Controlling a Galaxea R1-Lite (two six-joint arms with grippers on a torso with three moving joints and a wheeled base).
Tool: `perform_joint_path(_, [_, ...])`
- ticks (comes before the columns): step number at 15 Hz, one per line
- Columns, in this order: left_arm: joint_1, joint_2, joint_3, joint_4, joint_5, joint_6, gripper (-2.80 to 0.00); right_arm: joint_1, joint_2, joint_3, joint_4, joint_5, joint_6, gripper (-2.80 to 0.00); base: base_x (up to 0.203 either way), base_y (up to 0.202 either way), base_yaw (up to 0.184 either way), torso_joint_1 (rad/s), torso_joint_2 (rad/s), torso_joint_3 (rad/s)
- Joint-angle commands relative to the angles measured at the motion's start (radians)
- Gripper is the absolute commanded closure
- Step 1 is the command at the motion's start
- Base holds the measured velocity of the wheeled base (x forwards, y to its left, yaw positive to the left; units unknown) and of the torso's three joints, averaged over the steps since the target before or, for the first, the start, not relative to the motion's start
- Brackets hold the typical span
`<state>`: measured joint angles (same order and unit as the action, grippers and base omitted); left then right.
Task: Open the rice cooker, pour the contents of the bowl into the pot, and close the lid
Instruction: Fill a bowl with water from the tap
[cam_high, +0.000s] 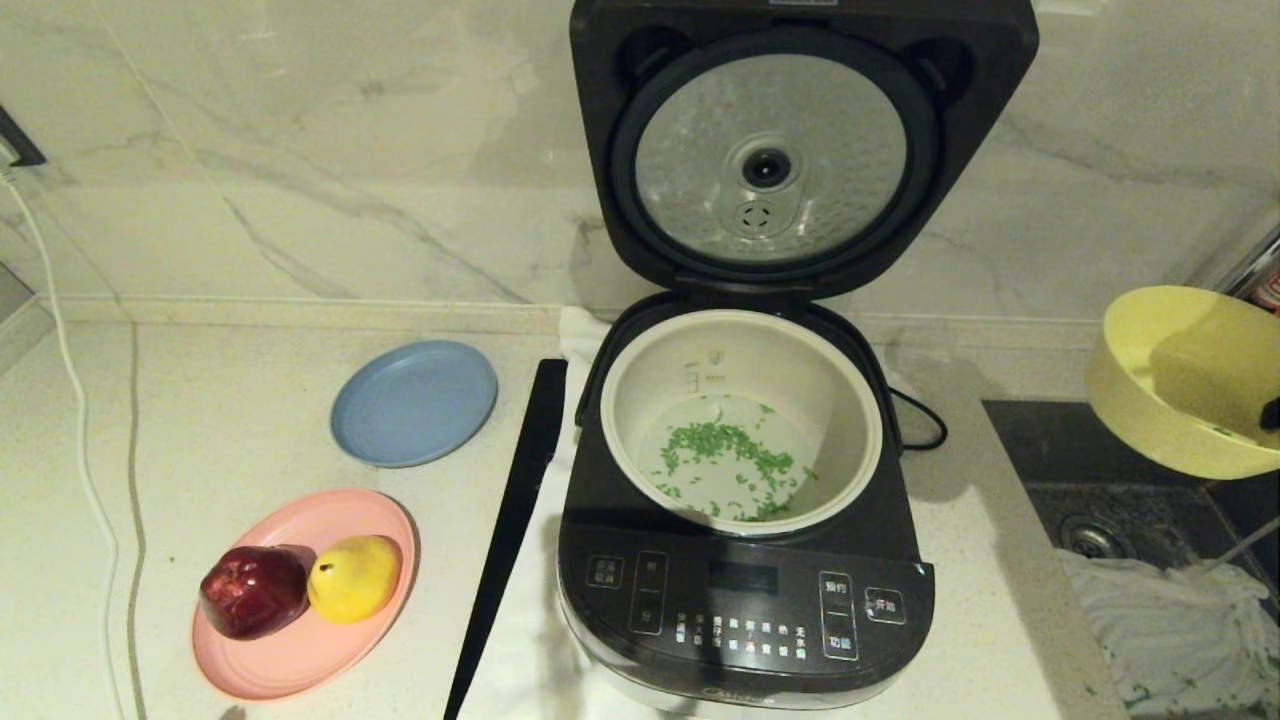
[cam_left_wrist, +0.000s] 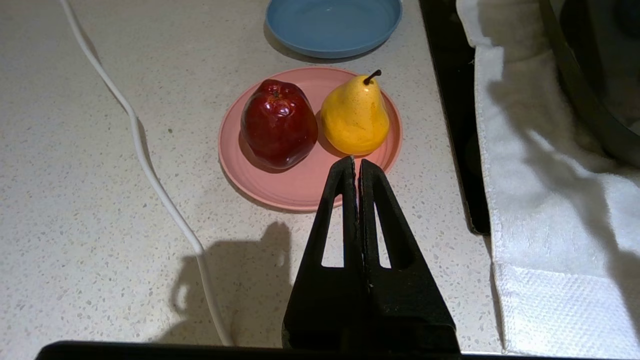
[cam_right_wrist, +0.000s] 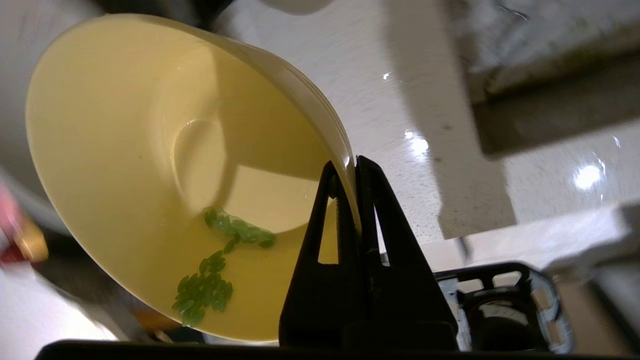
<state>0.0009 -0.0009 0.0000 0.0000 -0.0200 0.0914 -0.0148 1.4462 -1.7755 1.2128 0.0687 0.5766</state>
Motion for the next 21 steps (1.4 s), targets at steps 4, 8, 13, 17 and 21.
perform_joint_path(4, [-0.001,-0.001,0.009,0.000,0.000,0.001,0.00,-0.516,0.117,0.172,-0.151,0.208,-0.086,0.00,0.000,0.000,0.000,0.000,0.00,0.000])
perform_joint_path(8, [0.001,-0.001,0.009,0.000,0.000,0.001,0.00,-0.793,0.261,0.248,-0.271,0.346,-0.183,0.00,0.000,0.000,0.000,0.000,0.00,0.000])
perform_joint_path(13, [0.001,-0.001,0.009,0.000,0.000,0.001,0.00,-0.988,0.413,0.268,-0.370,0.381,-0.282,0.00,0.000,0.000,0.000,0.000,0.00,0.000])
perform_joint_path(17, [0.001,-0.001,0.008,0.000,0.000,0.001,0.00,-1.045,0.488,0.250,-0.400,0.400,-0.306,0.00,0.000,0.000,0.000,0.000,0.00,0.000])
perform_joint_path(21, [0.001,-0.001,0.008,0.000,0.000,0.001,0.00,-1.082,0.526,0.250,-0.569,0.404,-0.300,0.00,0.000,0.000,0.000,0.000,0.00,0.000])
